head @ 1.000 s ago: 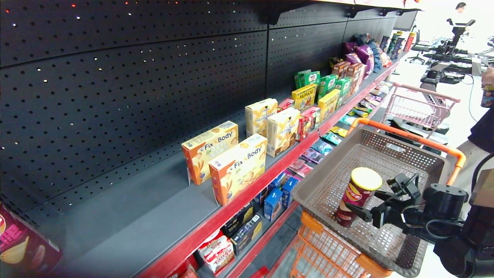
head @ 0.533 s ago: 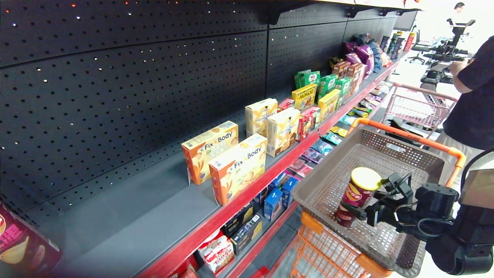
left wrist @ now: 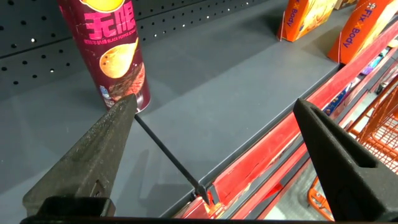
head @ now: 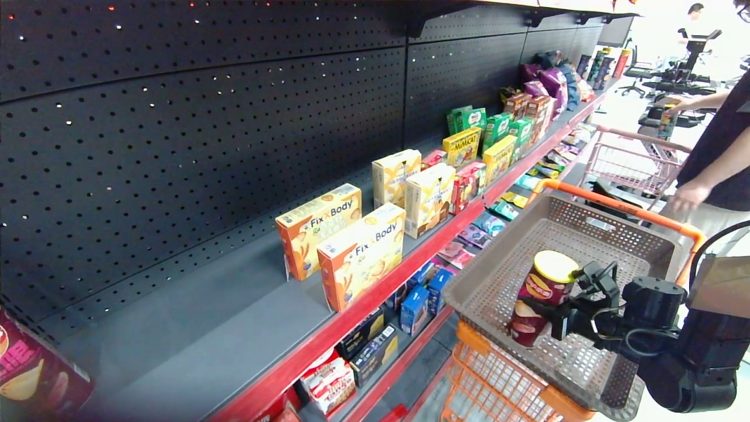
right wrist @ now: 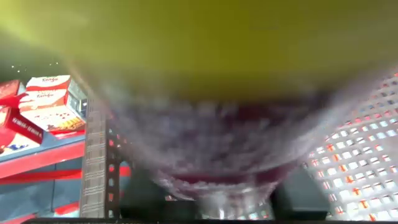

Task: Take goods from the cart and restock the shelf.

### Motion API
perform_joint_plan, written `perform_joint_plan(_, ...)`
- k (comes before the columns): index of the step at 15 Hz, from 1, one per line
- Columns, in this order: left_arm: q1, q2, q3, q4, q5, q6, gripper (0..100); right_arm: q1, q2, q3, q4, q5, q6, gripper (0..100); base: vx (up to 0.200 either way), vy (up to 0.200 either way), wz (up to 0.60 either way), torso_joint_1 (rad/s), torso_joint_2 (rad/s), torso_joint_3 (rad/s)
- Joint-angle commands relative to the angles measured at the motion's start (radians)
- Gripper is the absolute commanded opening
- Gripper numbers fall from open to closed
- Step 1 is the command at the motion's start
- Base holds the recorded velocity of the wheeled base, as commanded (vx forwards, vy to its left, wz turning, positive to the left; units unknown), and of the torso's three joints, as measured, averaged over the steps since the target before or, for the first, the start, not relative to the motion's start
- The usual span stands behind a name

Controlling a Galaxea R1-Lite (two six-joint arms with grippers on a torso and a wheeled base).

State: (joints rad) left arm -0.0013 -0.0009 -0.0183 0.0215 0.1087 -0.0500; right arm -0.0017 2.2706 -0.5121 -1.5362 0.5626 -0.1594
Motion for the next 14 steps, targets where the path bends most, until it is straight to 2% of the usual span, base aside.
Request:
perform_joint_plan(1,0.001,0.001,0.001,0.000,0.000,-0.001,100,0.002,0.001,-0.003,0.005,0.000,0.000,0,0.000,0.000,0.00,0.000,0.00,0.000)
perform_joint_plan(3,0.000,0.001,0.000,0.000,0.000,-0.001,100,0.008,-0.017,-0.003,0.008,0.000,0.006,0,0.000,0.000,0.00,0.000,0.00,0.000)
perform_joint_plan(8,0.000,0.001,0.000,0.000,0.000,-0.001,100,0.017,-0.220,-0.003,0.166,-0.018,0.057,0,0.000,0.000,0.00,0.000,0.00,0.000)
perform_joint_plan(11,0.000,0.001,0.000,0.000,0.000,-0.001,100,0.040,-0.330,0.007,0.249,-0.104,0.063,0,0.000,0.000,0.00,0.000,0.00,0.000)
perform_joint_plan(14,0.000,0.001,0.000,0.000,0.000,-0.001,100,0.097,-0.508,0.086,0.335,-0.217,0.127,0,0.000,0.000,0.00,0.000,0.00,0.000)
